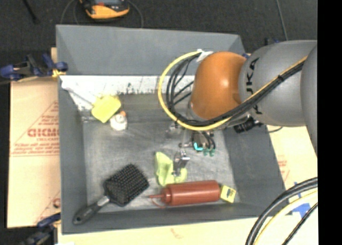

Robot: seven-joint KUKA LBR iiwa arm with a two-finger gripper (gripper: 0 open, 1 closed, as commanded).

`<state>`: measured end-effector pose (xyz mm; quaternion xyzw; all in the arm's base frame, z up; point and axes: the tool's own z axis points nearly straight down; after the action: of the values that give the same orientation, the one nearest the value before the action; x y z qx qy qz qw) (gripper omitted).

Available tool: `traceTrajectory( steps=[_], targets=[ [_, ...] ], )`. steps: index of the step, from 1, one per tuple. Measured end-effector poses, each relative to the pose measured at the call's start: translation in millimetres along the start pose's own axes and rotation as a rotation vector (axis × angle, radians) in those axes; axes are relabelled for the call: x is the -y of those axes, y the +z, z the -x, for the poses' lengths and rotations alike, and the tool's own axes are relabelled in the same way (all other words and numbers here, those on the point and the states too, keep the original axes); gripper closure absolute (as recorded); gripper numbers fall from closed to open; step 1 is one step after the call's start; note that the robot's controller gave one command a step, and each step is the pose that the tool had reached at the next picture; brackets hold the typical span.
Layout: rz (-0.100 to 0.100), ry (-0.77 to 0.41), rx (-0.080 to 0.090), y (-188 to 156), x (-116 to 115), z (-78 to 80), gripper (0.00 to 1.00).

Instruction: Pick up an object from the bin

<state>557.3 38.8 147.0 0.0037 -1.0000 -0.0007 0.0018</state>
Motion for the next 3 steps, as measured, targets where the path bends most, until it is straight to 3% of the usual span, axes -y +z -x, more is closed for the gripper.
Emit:
traceTrajectory(
  steps=[2,3],
  targets=[
    [0.001,0.001,0.007,-3.5,0.0,1.8,0.00],
    [-0.003,-0.087,0.009,16.6,18.0,45.1,0.00]
  ],
)
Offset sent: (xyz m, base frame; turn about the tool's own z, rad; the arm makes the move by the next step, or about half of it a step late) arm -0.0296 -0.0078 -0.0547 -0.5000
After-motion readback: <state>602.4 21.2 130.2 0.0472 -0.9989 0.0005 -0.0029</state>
